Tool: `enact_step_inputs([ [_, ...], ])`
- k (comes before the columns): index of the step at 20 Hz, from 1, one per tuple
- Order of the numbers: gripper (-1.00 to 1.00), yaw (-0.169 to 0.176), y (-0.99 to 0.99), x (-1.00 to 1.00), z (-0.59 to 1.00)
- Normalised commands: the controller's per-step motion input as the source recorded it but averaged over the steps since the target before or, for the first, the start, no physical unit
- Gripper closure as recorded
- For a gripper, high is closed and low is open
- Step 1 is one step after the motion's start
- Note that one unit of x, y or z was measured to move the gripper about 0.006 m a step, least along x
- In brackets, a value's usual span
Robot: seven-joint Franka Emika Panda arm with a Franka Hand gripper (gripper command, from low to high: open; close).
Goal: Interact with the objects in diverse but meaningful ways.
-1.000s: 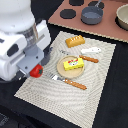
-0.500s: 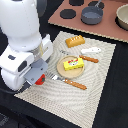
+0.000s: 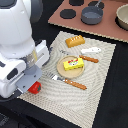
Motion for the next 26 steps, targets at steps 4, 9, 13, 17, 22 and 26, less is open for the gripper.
enact_step_inputs([
  [4,-1.0,-0.037,0.08,0.84,0.91],
  [9,-1.0,-0.004,0.37,0.96,0.85],
  [13,-1.0,0.0,0.49,0.87,0.42],
  [17,-1.0,0.0,0.55,0.78,0.13],
  [22,-1.0,0.055,0.56,0.44,-0.02],
  [26,-1.0,0.095,0.43,0.29,0.0],
])
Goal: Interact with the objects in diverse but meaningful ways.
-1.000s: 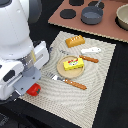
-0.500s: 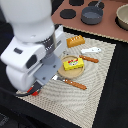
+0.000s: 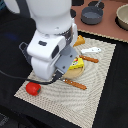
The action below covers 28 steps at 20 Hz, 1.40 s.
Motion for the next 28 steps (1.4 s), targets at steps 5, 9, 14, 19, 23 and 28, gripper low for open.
enact_step_inputs([
  [5,-1.0,0.132,0.32,0.27,-0.01],
  [9,-1.0,0.158,0.26,0.28,-0.04],
  [14,-1.0,0.107,0.26,0.3,-0.02],
  [19,-1.0,0.022,0.27,0.33,-0.03],
  [23,-1.0,0.013,0.12,0.23,-0.18],
  [28,-1.0,0.015,0.12,0.23,-0.21],
])
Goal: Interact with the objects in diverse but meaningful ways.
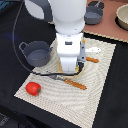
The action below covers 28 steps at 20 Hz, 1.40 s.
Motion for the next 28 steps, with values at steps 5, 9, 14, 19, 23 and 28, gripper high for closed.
enact_step_inputs([
  [5,-1.0,0.004,0.25,0.41,-0.04],
  [9,-1.0,0.0,0.35,0.52,0.0],
  [14,-1.0,0.0,0.26,0.41,-0.03],
  [19,-1.0,0.0,0.16,0.29,-0.09],
  [23,1.0,0.0,0.06,0.21,-0.05],
  [28,1.0,0.0,0.04,0.19,-0.01],
])
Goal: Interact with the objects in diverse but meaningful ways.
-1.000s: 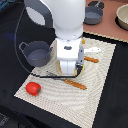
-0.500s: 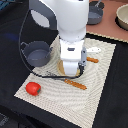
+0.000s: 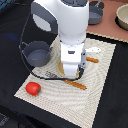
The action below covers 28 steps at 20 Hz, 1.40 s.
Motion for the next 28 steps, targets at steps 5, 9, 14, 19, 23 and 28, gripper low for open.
enact_step_inputs([
  [5,1.0,0.0,0.06,0.2,-0.01],
  [9,1.0,-0.002,0.21,0.16,0.53],
  [14,1.0,-0.027,0.1,0.09,1.0],
  [19,1.0,-0.029,-0.61,0.22,0.96],
  [23,1.0,-0.01,-0.88,0.18,0.4],
  [28,1.0,0.0,-0.97,0.1,0.05],
])
